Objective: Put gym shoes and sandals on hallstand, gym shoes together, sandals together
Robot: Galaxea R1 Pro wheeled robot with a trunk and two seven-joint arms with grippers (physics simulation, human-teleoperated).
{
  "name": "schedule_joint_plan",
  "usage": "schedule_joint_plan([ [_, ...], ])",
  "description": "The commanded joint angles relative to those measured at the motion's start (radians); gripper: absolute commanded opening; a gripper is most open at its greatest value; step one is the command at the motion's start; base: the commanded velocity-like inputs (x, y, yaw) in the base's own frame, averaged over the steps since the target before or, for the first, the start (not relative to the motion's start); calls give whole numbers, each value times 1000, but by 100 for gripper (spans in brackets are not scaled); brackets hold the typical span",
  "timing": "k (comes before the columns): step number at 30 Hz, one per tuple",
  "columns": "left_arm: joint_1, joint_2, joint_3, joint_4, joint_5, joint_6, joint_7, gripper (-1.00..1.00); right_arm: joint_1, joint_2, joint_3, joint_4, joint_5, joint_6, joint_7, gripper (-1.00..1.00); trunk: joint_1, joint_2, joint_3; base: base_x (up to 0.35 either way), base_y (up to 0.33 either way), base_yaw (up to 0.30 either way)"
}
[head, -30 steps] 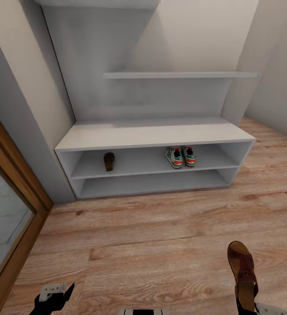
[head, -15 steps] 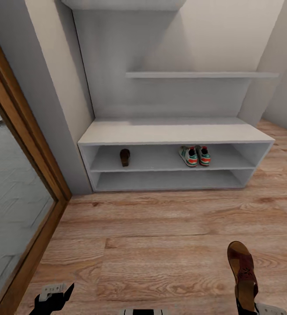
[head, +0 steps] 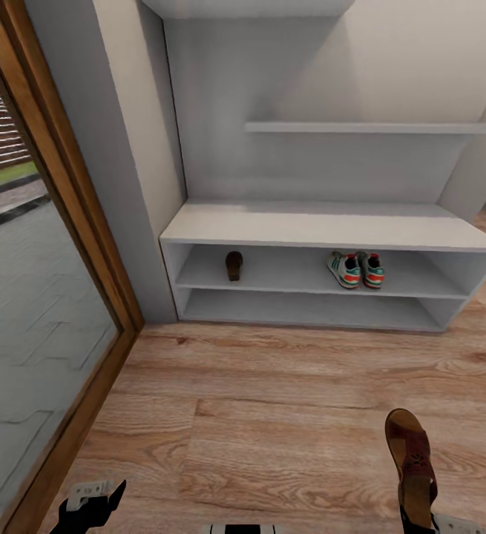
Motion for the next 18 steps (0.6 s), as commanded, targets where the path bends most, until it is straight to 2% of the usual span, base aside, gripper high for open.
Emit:
schedule_joint_plan([
  [1, -1, 0, 8, 1, -9, -4, -6, 100, -1, 0, -8, 0, 3, -3, 8, -100, 0, 0, -1, 0, 0, 14],
  [10, 0, -1, 6, 5, -13, -5, -6, 100, 0, 0, -8, -3, 1, -3, 7, -100, 0, 0, -1, 48, 0, 2],
  [16, 39, -2, 4, 6, -17, -9, -6, 100, 0, 2, -8, 0, 0, -3, 8, -100, 0, 0, -1, 3, 0, 0],
  [17, 40, -2, 1, 6, -17, -10, -6, 100, -4, 44, 6, -6, 2, 14, 5, -100, 0, 0, -1, 0, 0, 0],
  [18, 40, -2, 1, 6, -17, -10, -6, 100, -8, 55, 12, -7, 4, 23, 4, -100, 0, 0, -1, 0, 0, 0],
])
